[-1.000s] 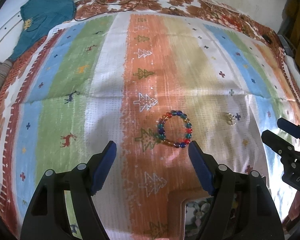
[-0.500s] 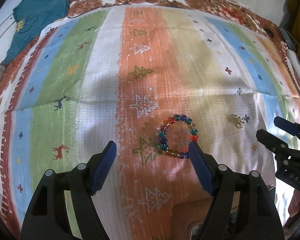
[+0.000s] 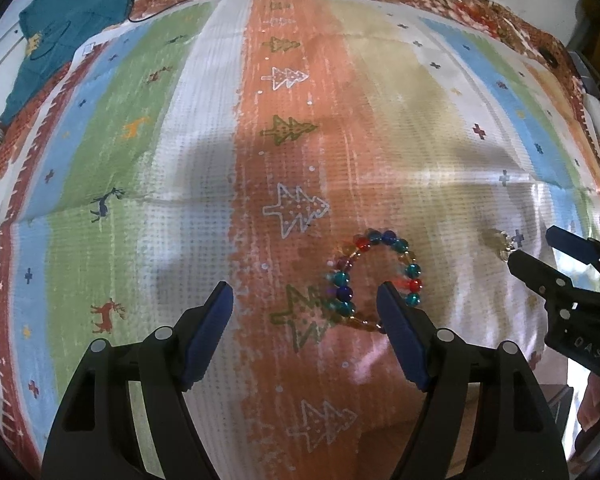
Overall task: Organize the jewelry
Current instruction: 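Grasp the bead bracelet with the left tool while the right grasps the gold ring, then carry the bead bracelet and gold ring over the silver tin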
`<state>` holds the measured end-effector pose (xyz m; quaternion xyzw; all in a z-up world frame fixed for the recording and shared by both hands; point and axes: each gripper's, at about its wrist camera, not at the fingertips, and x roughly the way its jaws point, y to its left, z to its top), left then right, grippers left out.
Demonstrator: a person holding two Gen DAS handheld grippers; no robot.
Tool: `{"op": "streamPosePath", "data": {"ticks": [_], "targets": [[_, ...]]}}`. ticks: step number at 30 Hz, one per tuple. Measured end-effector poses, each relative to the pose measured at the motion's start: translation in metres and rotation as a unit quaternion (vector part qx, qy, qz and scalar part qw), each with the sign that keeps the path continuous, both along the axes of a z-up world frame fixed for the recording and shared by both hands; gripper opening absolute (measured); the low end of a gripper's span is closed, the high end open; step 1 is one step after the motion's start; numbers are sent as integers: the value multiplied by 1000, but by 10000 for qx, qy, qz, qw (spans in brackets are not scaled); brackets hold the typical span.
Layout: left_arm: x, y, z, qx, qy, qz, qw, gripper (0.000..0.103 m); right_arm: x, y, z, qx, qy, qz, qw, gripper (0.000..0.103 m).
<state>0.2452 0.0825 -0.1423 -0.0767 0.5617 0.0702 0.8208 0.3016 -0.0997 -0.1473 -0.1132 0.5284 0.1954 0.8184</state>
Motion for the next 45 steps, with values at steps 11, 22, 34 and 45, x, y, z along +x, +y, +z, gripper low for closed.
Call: {"op": "streamPosePath", "data": {"ticks": [11,22,34,45], "targets": [[8,-12,-16,88,145,-273,9995,66,9,8,-18,-73,87,142,9998,70],[10,-22,-22,362,160,-555,9977,29,11,4,-18,-88,9,157,9998,16],[3,-22,10,247,10,-576,9980,9,-7,-6,-2,21,-47,111,9999,16],[-14,-35,36,198,-226,-714,9970,9,-26,-14,24,204,-372,-1,9991,16]]}}
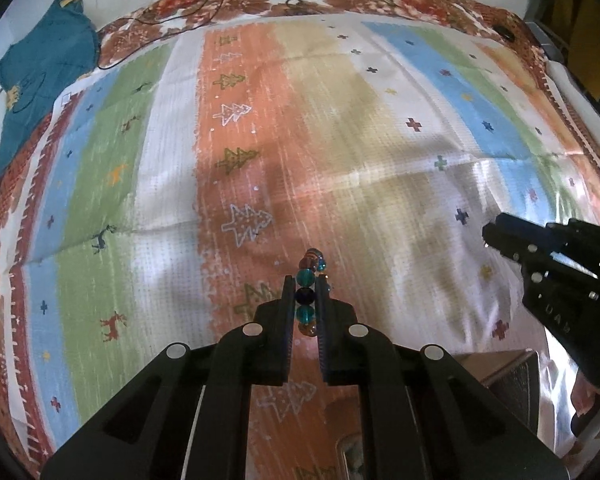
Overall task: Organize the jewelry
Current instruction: 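Carry the bead bracelet and gold ring over the silver tin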
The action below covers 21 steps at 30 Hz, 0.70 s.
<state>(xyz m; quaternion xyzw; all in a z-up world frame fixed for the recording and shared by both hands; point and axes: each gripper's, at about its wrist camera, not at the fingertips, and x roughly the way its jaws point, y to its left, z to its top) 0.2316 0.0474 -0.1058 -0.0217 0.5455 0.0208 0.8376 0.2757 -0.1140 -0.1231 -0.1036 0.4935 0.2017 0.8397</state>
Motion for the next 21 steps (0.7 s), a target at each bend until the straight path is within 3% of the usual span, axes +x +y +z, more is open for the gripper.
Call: {"op": "streamPosePath", "data": {"ticks": [21], "targets": [[-25,1,43,-328,-465,152,9983,9,-29,-7,48,257,-513,160,9982,16]]}}
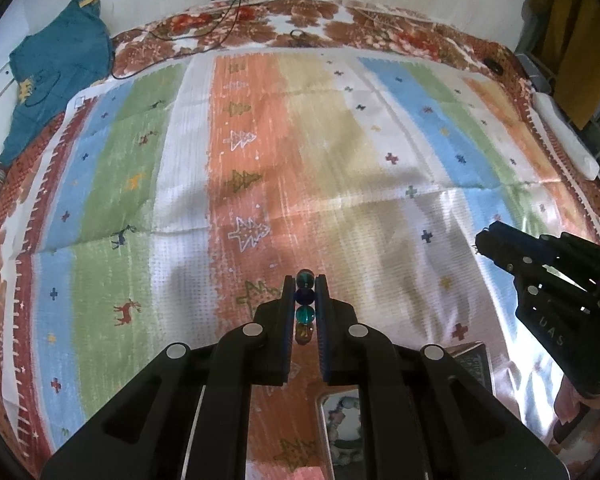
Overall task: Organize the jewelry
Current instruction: 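Carry the bead bracelet and gold ring over the silver tin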
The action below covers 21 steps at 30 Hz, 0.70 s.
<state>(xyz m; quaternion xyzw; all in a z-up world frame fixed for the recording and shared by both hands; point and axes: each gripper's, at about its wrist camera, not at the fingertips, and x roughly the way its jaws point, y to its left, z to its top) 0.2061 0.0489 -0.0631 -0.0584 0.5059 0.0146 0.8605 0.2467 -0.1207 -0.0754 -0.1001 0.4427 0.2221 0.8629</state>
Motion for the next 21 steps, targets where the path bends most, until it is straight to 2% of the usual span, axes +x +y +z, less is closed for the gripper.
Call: {"op": "streamPosePath", "data": {"ticks": [7,21], "targets": [[-10,-5,23,-108,-259,-26,9996,9,-11,-3,8,73,-61,90,9999,16],[-35,-13,45,-243,-483,-105,9985,9,-40,-2,25,233,-179,376,9989,16]]}}
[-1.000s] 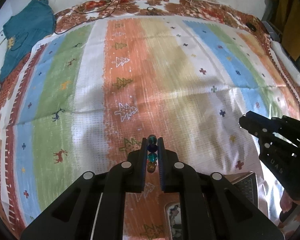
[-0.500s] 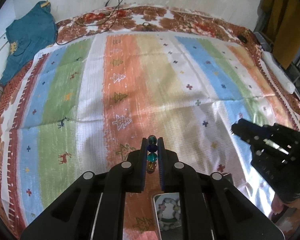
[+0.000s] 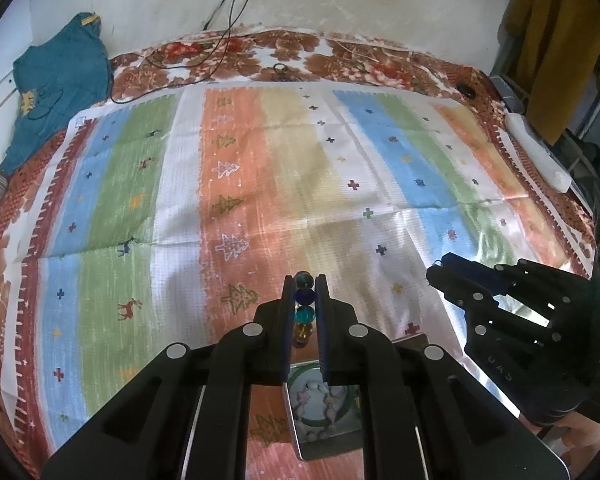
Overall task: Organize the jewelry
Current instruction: 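Carry the bead bracelet and gold ring over the silver tin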
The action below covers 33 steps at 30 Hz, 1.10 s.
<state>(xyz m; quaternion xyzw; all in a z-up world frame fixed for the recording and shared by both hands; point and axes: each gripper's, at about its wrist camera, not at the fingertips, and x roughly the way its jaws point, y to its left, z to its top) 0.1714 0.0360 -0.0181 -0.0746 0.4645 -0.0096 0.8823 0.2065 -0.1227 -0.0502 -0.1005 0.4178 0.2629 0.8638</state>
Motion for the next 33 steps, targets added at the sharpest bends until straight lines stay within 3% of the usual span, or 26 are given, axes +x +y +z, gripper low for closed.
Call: {"op": "streamPosePath", "data": {"ticks": [17,33], "targets": [[-30,-21,18,188,-246,-99,9995,9,-31,-8,10,223,157,272,9993,16],[-68,-44,27,117,-356,-343,9987,9,-61,-17,12,429,434,628,9962,16]]}}
